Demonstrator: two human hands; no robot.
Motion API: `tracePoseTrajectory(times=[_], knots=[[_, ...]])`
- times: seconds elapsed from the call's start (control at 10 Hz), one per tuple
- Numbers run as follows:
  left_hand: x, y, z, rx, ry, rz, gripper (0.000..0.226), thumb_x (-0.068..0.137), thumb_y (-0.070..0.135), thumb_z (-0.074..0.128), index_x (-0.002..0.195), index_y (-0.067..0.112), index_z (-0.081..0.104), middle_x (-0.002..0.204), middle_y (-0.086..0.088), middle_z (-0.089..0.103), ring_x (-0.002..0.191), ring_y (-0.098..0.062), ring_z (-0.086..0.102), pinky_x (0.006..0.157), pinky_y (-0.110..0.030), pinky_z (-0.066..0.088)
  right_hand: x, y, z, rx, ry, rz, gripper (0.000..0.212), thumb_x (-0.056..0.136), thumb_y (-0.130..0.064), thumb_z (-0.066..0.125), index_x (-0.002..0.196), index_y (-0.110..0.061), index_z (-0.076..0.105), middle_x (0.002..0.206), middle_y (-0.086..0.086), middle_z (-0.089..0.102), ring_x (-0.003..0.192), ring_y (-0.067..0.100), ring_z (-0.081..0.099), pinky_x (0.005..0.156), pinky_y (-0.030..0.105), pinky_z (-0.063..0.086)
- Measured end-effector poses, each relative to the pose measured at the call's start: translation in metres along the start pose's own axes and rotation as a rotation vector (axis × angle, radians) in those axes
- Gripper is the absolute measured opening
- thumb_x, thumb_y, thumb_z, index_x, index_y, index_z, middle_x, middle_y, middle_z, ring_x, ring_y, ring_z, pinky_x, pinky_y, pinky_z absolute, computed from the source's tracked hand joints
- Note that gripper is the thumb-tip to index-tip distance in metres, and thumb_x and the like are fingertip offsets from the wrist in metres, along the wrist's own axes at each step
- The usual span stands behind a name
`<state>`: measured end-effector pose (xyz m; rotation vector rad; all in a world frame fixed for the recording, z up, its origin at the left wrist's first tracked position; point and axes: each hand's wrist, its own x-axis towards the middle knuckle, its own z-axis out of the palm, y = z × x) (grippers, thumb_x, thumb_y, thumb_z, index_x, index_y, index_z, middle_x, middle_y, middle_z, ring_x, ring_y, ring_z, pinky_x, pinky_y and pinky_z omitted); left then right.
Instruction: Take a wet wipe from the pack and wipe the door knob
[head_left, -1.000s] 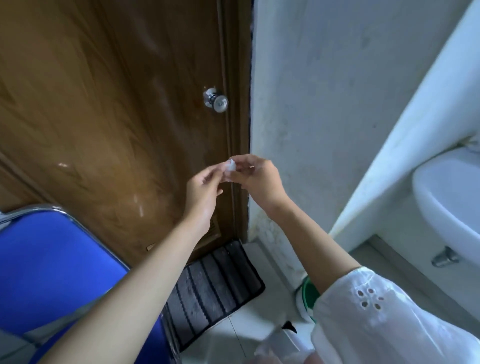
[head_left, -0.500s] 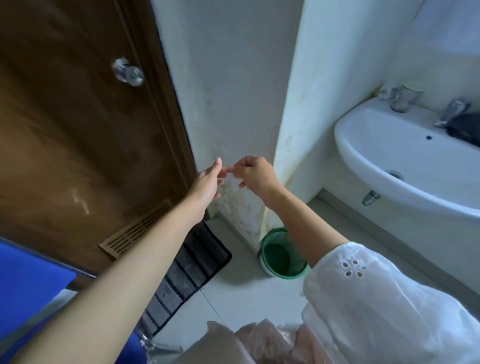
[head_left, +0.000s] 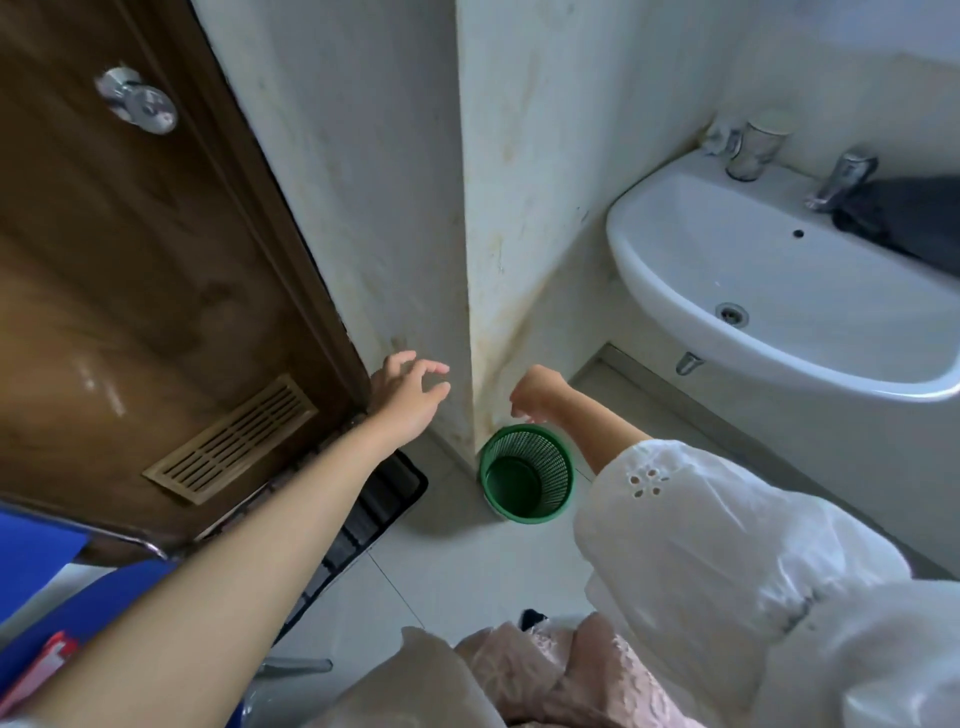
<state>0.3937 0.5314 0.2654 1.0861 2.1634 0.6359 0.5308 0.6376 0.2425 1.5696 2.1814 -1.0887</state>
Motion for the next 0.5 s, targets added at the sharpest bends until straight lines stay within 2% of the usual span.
tracePoseTrajectory(times=[0.1, 0.3, 0.5], knots=[[-0.002, -0.001, 0.008, 0.023, -0.022, -0.030, 0.023, 0.091, 0.028, 0.050, 0.114, 0.027, 0.056, 0.150, 0.003, 0.015, 0.138, -0.022, 0.007, 0.110, -0.044, 0.025, 0.008, 0.014, -0.007, -0.080, -0.021, 0.005, 0.036, 0.085, -0.011, 0.061, 0.117, 0.005, 0.057, 0.124, 0.018, 0.060, 0.112, 0.032, 0.059, 0.094, 0.034, 0.048], [-0.003, 0.000, 0.013, 0.088, -0.035, -0.033, 0.025, 0.091, 0.028, 0.051, 0.115, 0.028, 0.055, 0.150, 0.003, 0.016, 0.138, -0.021, 0.007, 0.106, -0.042, 0.028, 0.016, 0.041, -0.014, -0.151, -0.149, 0.022, 0.040, 0.085, -0.009, 0.061, 0.123, 0.002, 0.055, 0.134, 0.017, 0.053, 0.119, 0.033, 0.053, 0.102, 0.038, 0.043], [0.000, 0.001, 0.017, 0.117, 0.006, 0.003, 0.027, 0.091, 0.027, 0.049, 0.117, 0.029, 0.054, 0.150, 0.002, 0.020, 0.138, -0.022, 0.009, 0.107, -0.042, 0.027, 0.021, 0.048, -0.013, -0.235, -0.112, -0.005, 0.045, 0.090, -0.019, 0.056, 0.129, 0.000, 0.048, 0.137, 0.017, 0.050, 0.126, 0.032, 0.045, 0.106, 0.037, 0.038]])
